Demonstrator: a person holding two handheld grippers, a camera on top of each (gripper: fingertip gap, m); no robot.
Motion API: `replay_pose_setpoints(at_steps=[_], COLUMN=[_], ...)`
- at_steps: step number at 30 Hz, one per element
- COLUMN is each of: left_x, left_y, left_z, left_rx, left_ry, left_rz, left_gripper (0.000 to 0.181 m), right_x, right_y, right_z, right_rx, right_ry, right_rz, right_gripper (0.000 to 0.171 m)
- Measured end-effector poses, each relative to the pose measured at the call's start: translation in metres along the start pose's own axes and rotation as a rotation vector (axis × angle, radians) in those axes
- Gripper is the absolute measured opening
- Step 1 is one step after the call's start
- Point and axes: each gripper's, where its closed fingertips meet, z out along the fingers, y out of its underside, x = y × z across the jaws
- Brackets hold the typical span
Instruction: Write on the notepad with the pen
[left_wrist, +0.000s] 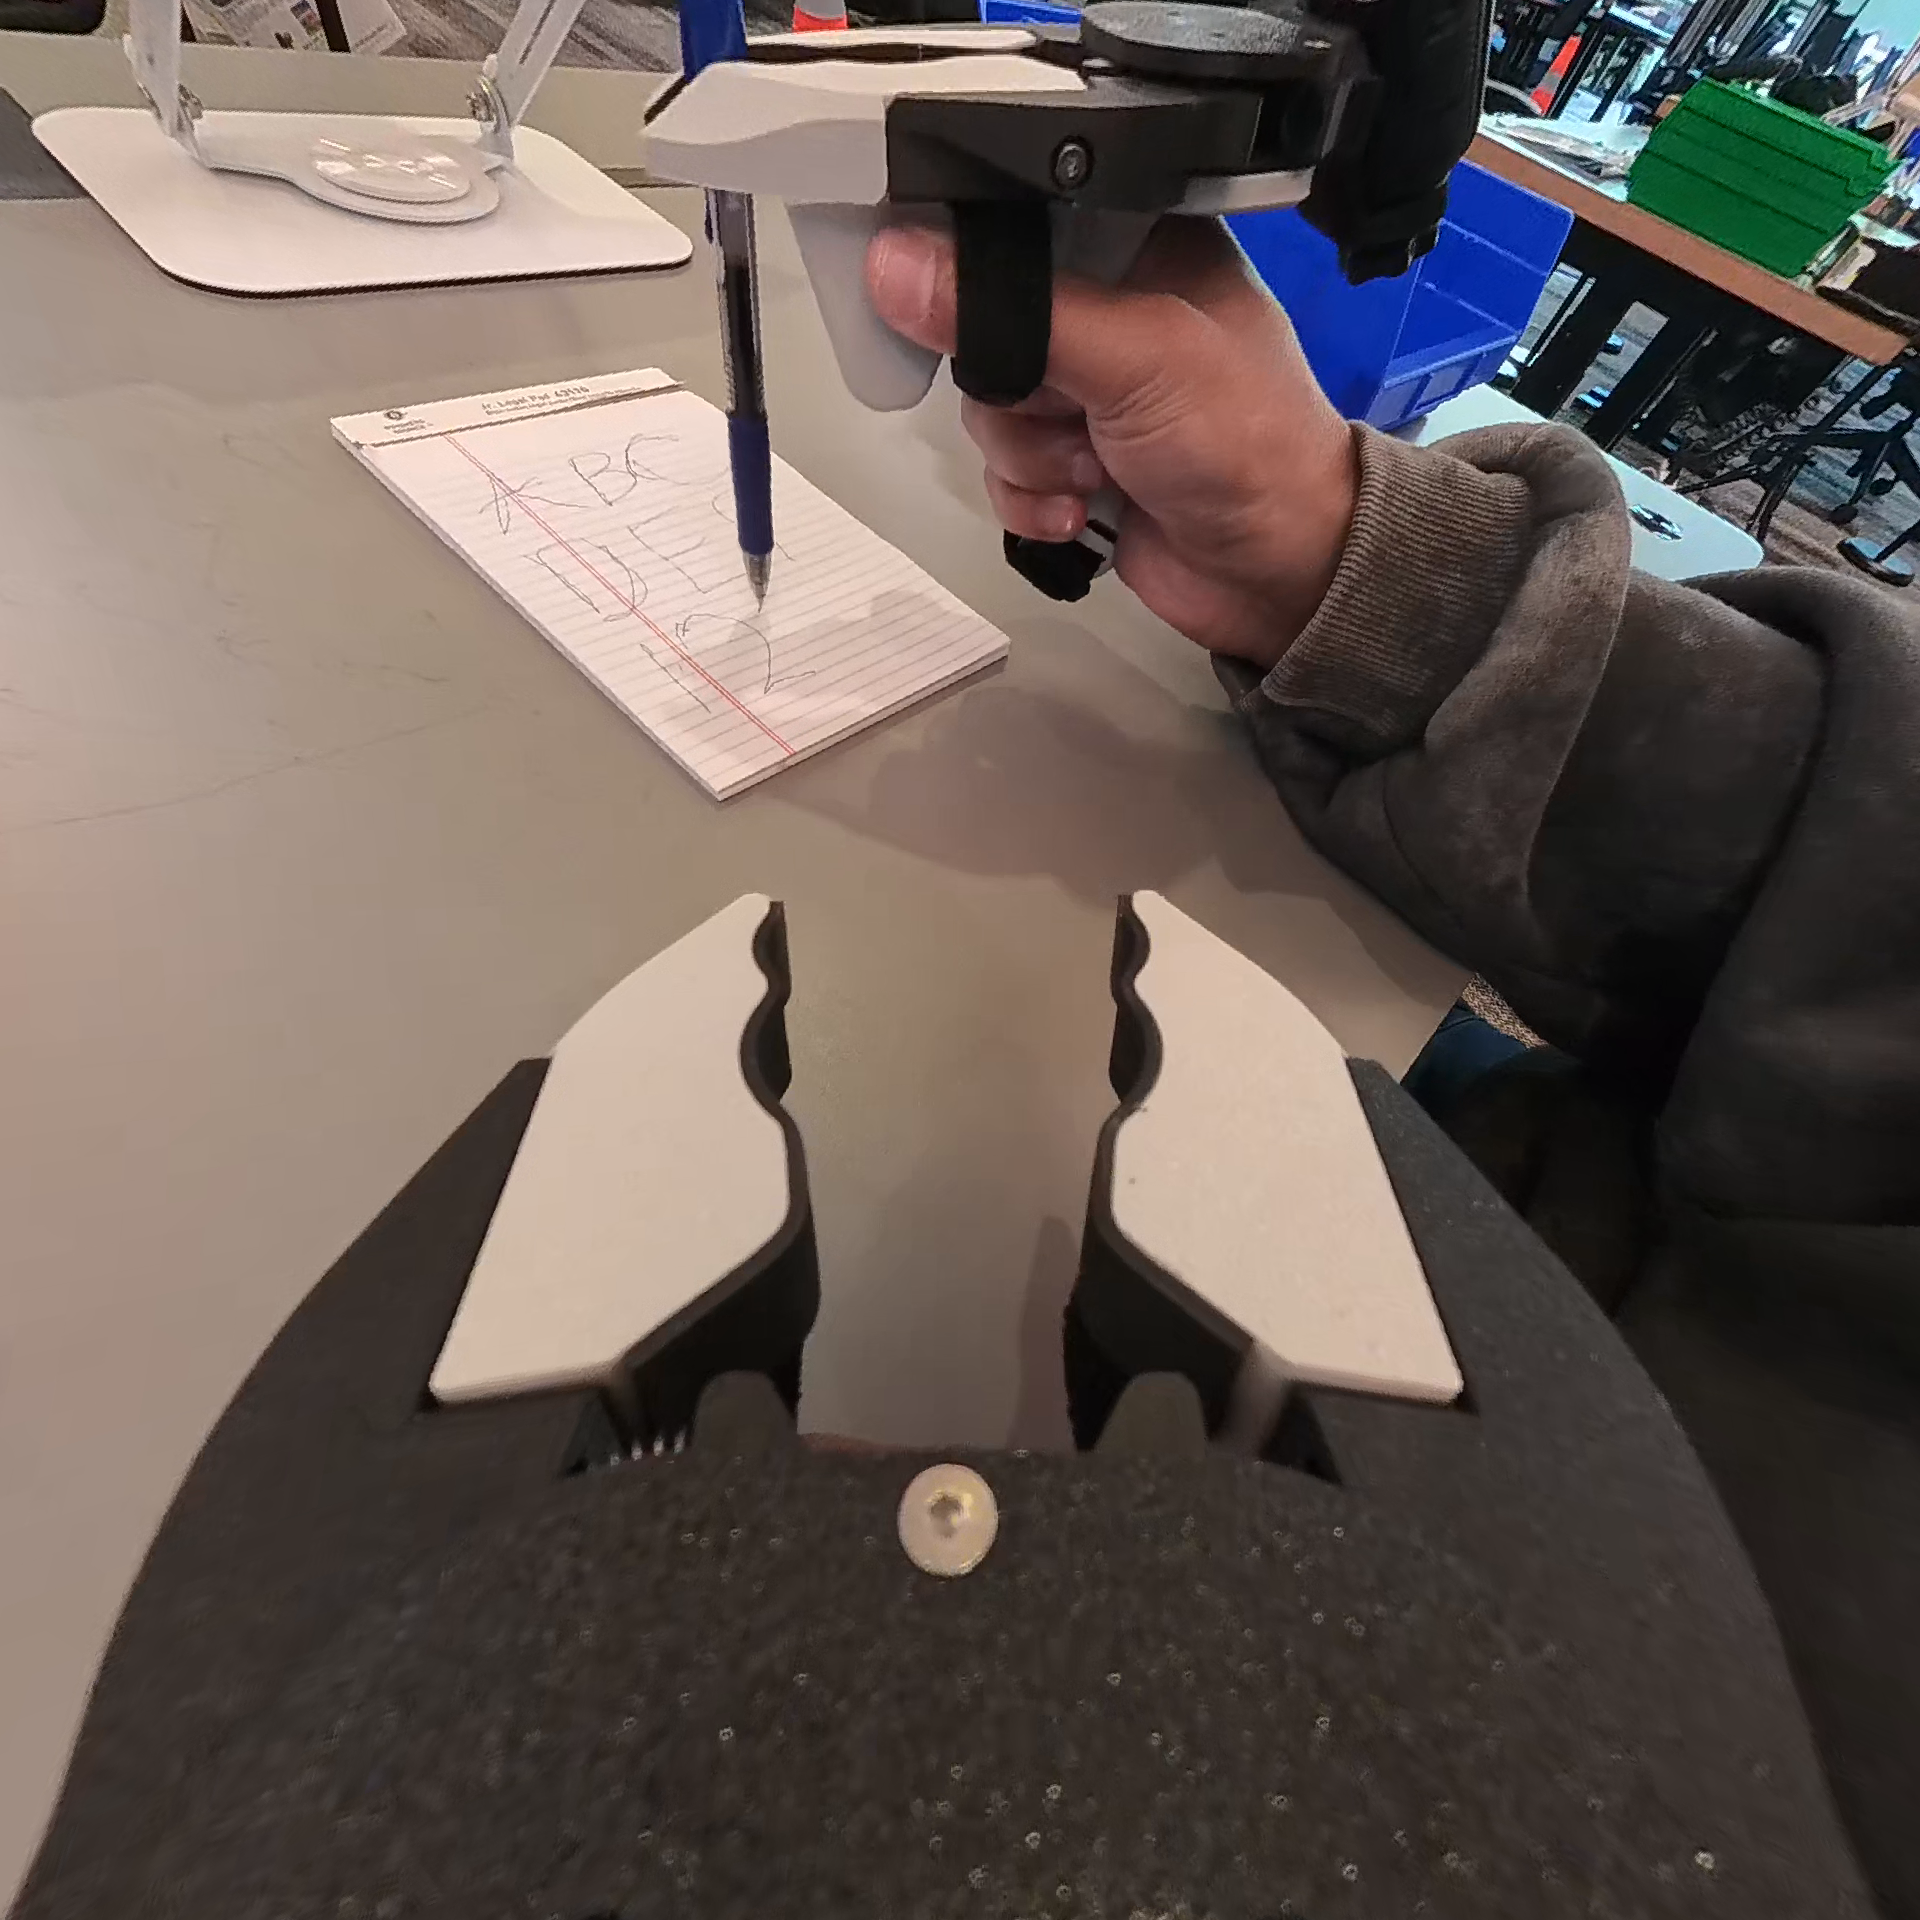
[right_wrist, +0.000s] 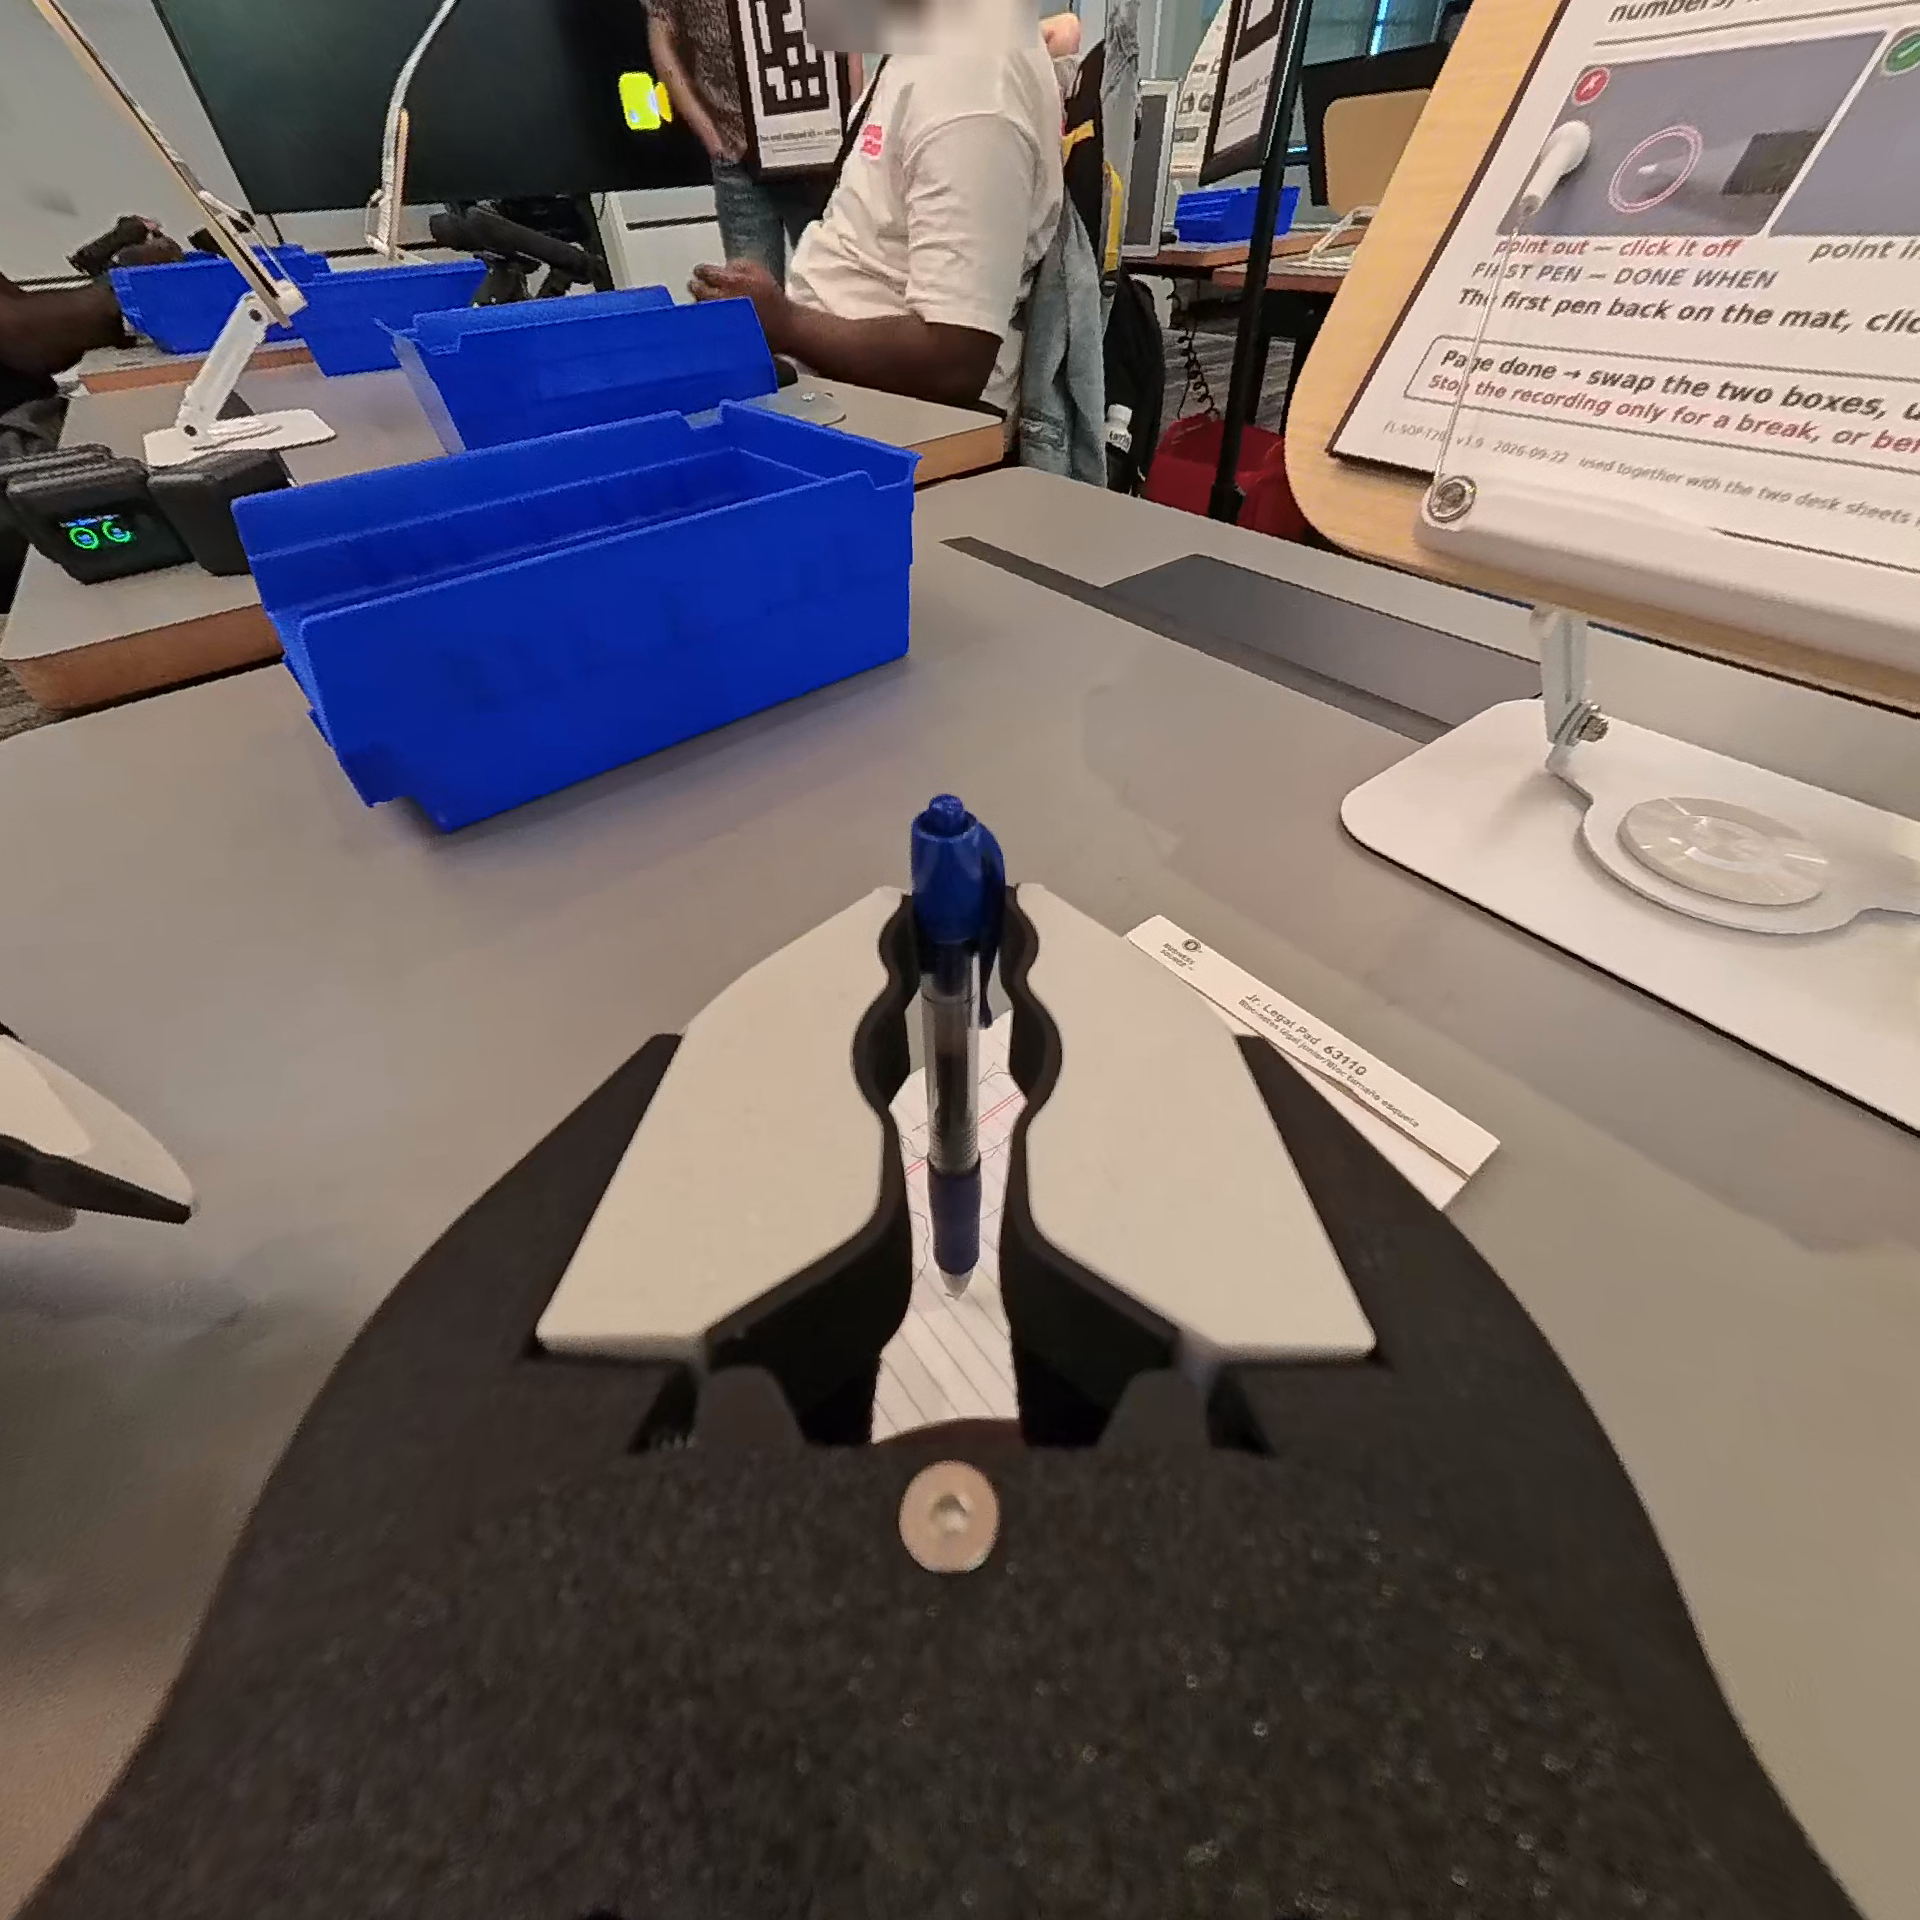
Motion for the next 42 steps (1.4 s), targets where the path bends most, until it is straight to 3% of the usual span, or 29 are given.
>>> replay_pose_setpoints(at_steps=[42], left_x=[0.01], left_y=[-0.001], left_z=[0.001], left_rx=[-0.005], left_ry=[0.012], left_rz=[0.022], left_gripper=[0.059], right_x=[-0.006], right_y=[0.005], right_z=[-0.019], right_rx=[-0.027], right_ry=[-0.004], right_rz=[0.008], right_gripper=[0.014])
